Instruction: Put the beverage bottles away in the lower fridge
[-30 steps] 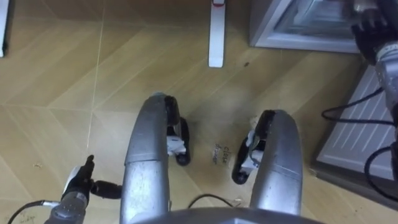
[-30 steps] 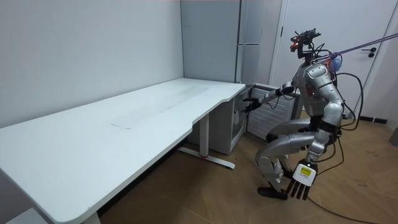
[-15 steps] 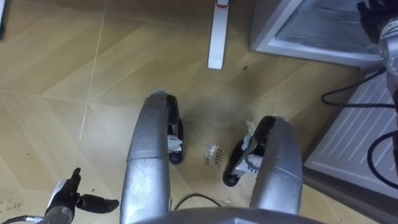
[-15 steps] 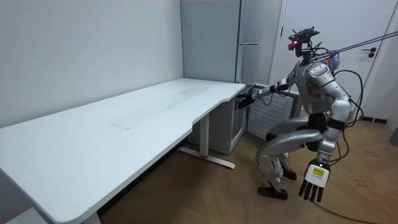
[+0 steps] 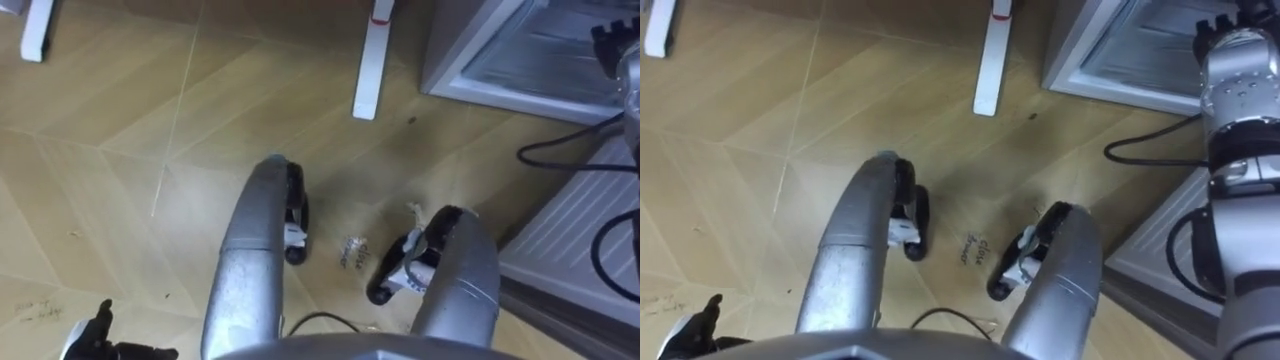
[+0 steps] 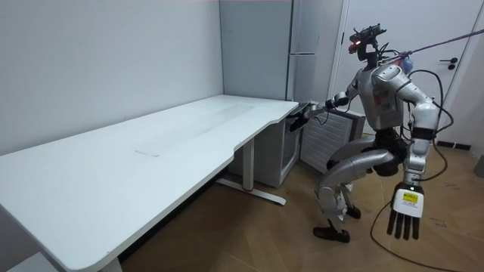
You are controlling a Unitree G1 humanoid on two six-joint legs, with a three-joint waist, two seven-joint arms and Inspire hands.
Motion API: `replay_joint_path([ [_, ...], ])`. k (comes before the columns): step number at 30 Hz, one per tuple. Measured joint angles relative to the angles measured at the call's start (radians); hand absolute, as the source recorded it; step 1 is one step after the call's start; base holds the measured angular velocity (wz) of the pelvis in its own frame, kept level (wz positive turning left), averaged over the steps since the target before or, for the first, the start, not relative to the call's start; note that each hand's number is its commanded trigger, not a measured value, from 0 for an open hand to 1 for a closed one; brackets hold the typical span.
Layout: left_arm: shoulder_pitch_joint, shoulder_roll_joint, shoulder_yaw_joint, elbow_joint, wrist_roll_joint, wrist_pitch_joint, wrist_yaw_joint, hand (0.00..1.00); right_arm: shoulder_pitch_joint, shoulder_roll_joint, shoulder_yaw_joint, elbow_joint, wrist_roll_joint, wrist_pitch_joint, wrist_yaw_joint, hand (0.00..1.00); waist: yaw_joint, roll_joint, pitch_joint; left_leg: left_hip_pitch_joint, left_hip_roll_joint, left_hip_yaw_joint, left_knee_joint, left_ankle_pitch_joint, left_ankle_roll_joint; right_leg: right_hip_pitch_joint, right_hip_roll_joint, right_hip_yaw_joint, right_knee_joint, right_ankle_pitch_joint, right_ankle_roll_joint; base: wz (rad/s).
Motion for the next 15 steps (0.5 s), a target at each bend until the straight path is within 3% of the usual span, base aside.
replay_joint_path([
  [2, 0.000, 0.000, -0.001, 0.007, 0.000, -0.013, 0.001, 0.00, 0.001, 0.000, 0.002, 0.000, 0.000, 0.001, -0.005, 0.00, 0.003, 0.003, 0.0014, 0.022, -0.004, -0.001, -0.069, 0.040, -0.006, 0.022, 0.002, -0.019, -0.053, 0.024, -0.011, 0.14],
  [7, 0.002, 0.000, -0.003, 0.013, 0.000, -0.014, 0.002, 0.00, 0.018, -0.001, 0.015, 0.012, 0.000, 0.005, -0.004, 0.00, 0.011, 0.008, 0.0020, 0.058, -0.019, -0.033, -0.171, 0.102, -0.035, 0.075, 0.001, -0.077, -0.130, 0.051, -0.030, 0.18],
  [13, 0.002, 0.002, -0.015, 0.008, -0.004, -0.012, 0.002, 0.00, 0.067, -0.001, 0.017, 0.155, -0.001, 0.048, 0.164, 0.00, 0.018, 0.013, 0.0041, 0.146, -0.022, -0.080, -0.269, 0.138, -0.065, 0.206, 0.021, -0.159, -0.231, 0.061, -0.044, 0.18],
  [15, -0.003, 0.008, -0.019, 0.006, -0.032, -0.011, 0.001, 0.00, 0.095, -0.007, 0.015, 0.202, -0.001, 0.061, 0.225, 0.00, 0.008, 0.010, 0.0043, 0.169, -0.034, -0.097, -0.301, 0.150, -0.067, 0.243, 0.026, -0.180, -0.262, 0.064, -0.039, 0.34],
])
